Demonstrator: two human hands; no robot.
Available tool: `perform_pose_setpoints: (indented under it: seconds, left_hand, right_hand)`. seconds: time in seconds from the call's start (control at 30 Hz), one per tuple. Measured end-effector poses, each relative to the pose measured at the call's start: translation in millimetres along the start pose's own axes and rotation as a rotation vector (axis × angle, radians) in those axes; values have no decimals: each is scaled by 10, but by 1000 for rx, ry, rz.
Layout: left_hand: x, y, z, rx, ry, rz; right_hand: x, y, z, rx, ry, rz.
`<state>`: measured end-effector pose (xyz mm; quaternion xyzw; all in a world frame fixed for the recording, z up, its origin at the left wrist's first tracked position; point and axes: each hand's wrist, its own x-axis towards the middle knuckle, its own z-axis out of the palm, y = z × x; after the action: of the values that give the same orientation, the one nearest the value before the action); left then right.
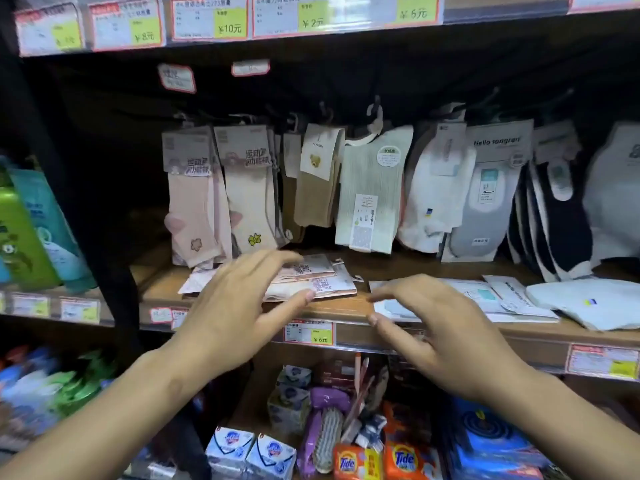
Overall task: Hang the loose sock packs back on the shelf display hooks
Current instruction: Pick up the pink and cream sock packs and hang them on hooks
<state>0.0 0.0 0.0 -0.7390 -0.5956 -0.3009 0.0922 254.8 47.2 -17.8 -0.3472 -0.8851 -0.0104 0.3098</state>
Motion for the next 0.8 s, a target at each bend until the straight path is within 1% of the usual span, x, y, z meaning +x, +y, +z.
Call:
perform_pose_setpoints:
  seconds: [0.07, 0.13, 0.23, 0.33, 0.43, 0.53, 0.63, 0.7, 0.8]
  left_hand:
    - [32, -78, 65, 29, -44, 3]
    - [101, -211, 159, 11, -89, -40]
    - [308, -375, 262, -28, -147, -90]
    - [534, -494, 347, 8, -239, -88]
    - [705, -567, 434, 29, -316, -77]
    - [841, -641, 508, 2, -403, -142]
    - [922, -702, 573, -34, -457, -205]
    - [948, -709, 598, -50, -472, -229]
    - [984, -696, 614, -57, -474, -217]
  right_hand:
    - [73, 14, 80, -5, -91, 158]
    - [174, 17, 199, -17, -141, 269]
    - [359, -32, 365, -91, -92, 345]
    - [535, -121, 466, -159, -107, 449]
    - [647, -161, 565, -225, -113, 510]
    - [711, -181, 623, -307, -158, 571]
    - [796, -204, 673, -356, -191, 610]
    - [855, -221, 699, -355, -202, 625]
    - [929, -224, 699, -294, -240, 653]
